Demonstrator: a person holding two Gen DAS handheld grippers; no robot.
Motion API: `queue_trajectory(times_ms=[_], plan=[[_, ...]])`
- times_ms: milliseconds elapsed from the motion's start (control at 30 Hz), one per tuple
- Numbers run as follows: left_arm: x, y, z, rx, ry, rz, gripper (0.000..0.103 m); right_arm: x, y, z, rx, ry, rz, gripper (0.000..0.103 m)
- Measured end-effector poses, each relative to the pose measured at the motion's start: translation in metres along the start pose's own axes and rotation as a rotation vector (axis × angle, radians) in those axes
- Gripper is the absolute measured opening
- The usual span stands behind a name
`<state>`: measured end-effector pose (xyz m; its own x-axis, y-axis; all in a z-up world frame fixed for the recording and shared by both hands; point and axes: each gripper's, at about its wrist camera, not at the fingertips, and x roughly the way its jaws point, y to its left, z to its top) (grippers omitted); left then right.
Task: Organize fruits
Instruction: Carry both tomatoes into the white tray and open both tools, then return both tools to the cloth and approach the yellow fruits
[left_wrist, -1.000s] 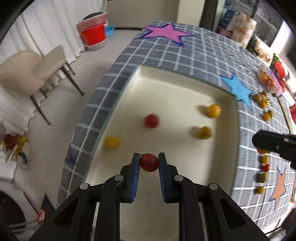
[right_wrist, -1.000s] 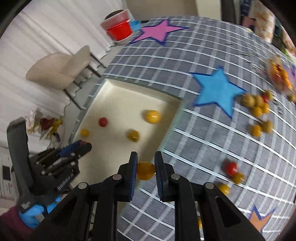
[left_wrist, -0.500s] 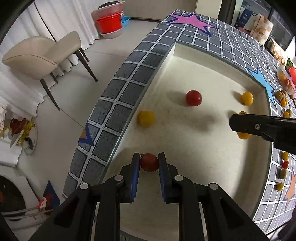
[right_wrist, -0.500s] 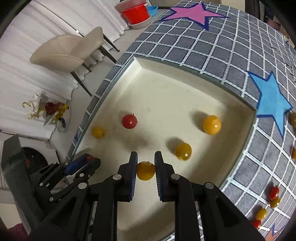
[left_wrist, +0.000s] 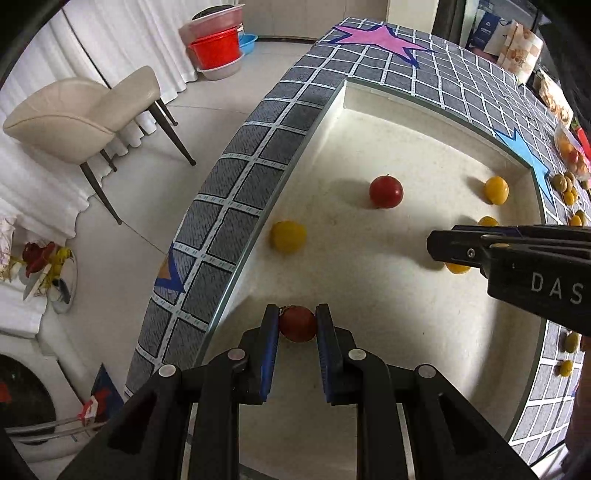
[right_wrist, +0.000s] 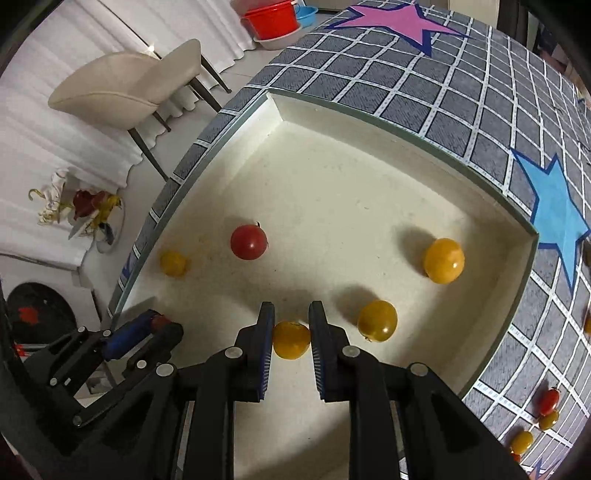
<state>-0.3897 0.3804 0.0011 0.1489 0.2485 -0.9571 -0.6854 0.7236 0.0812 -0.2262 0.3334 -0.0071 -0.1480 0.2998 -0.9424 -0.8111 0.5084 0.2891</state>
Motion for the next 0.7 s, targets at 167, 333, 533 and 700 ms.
queue_trajectory(times_ms=[167, 333, 533, 700], plan=[[-0.003, -0.004, -0.001, 0.041, -0.004, 0.020, 0.022, -0.001, -0.001, -0.001, 0.013, 0.007, 0.014, 0.022], [-0.013, -0.006, -0.004, 0.063, -0.043, 0.034, 0.070, -0.004, -0.003, -0.001, 0.020, 0.005, 0.014, 0.044], [-0.018, -0.005, -0.005, 0.086, -0.037, 0.039, 0.070, -0.023, -0.005, -0.001, 0.031, -0.041, 0.046, 0.081], [-0.028, -0.013, -0.002, 0.117, -0.040, 0.040, 0.070, -0.054, -0.017, 0.000, 0.080, -0.117, 0.060, 0.083]])
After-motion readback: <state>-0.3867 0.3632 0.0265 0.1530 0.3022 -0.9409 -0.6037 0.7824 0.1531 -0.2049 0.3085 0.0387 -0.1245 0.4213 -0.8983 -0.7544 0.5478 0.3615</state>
